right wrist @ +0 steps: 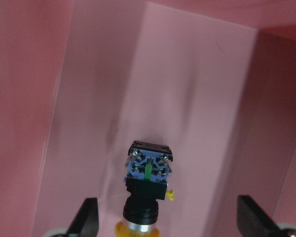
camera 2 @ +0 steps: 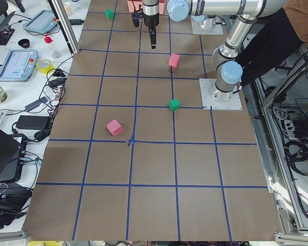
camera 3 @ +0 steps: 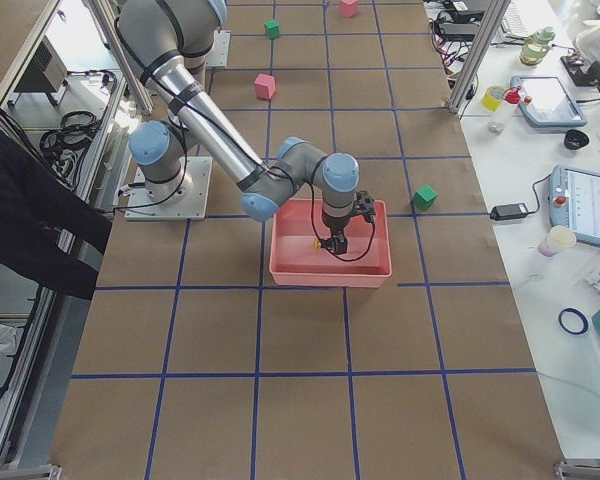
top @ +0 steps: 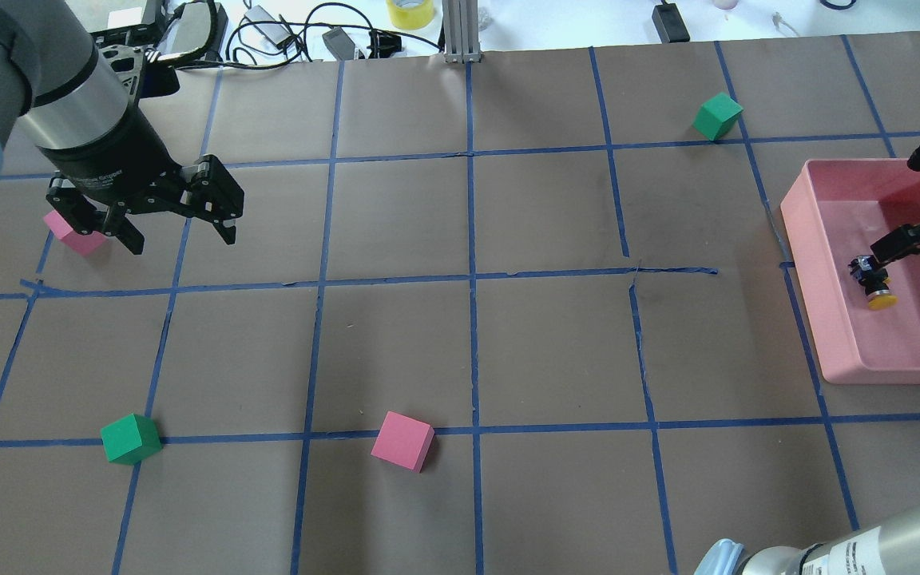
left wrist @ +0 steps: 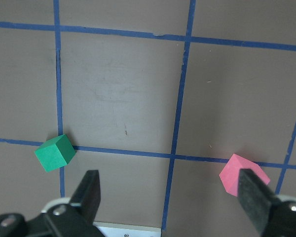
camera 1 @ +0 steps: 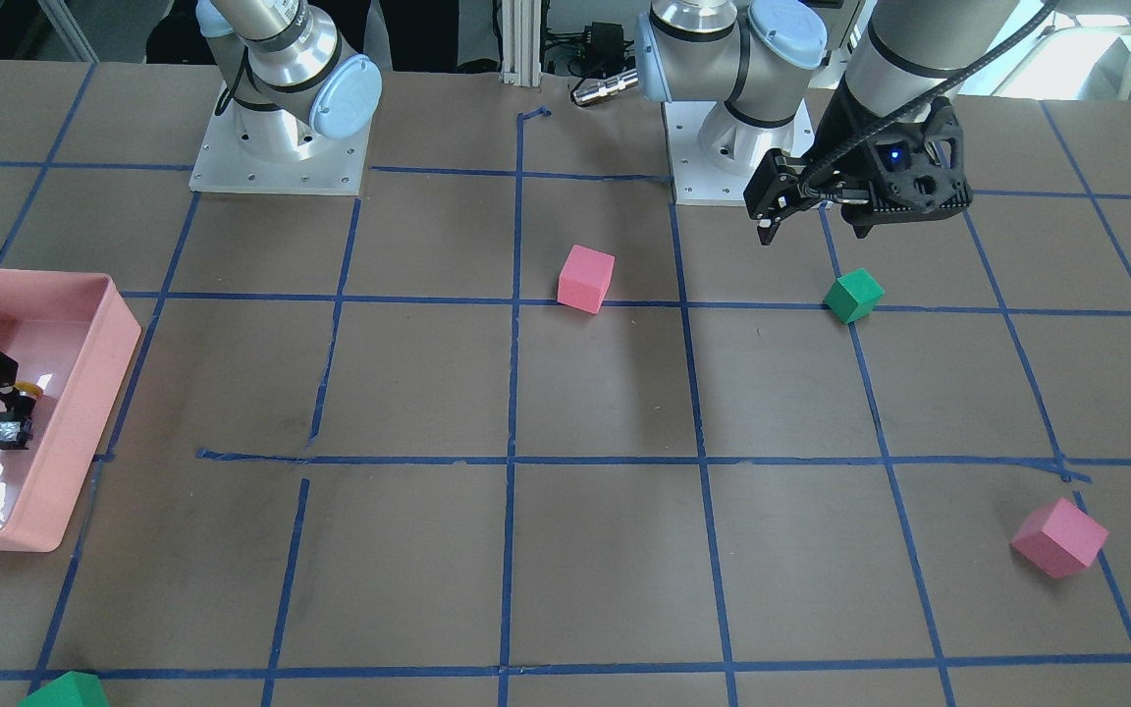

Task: Align button upright
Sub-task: 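Lower the right gripper onto the push-button switch in the pink tray and close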

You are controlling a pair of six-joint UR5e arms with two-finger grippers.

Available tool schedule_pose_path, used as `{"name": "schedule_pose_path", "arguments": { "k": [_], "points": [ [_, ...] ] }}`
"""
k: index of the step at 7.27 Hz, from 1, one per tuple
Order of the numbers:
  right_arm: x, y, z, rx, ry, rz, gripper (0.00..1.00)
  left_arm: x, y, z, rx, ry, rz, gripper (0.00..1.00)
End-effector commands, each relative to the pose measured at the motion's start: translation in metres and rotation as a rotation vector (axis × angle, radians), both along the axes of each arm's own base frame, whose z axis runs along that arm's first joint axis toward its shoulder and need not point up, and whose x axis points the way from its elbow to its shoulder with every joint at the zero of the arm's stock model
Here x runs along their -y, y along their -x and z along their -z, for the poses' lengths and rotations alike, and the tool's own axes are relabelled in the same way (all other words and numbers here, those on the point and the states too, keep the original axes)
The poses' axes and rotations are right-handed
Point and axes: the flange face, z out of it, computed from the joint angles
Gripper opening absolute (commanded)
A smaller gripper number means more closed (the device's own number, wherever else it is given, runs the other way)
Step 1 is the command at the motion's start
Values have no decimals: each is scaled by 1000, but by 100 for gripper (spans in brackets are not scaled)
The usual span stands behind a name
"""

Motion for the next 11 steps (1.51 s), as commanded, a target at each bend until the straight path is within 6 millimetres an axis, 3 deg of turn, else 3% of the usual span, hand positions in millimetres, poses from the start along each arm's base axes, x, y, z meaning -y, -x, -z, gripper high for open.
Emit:
{"name": "schedule_pose_path", "arguments": {
  "k": [1, 7, 11],
  "points": [
    [-3, -2, 8, 9, -11, -4, 100, 0, 0, 1, 0, -3, -1, 100],
    [-3, 0, 10, 4, -11, 10, 100, 1, 0, 3, 1, -8, 0, 100],
    [0, 0, 26, 13, -8, 91, 100, 1, 0, 3, 1, -6, 0, 100]
  ]
}}
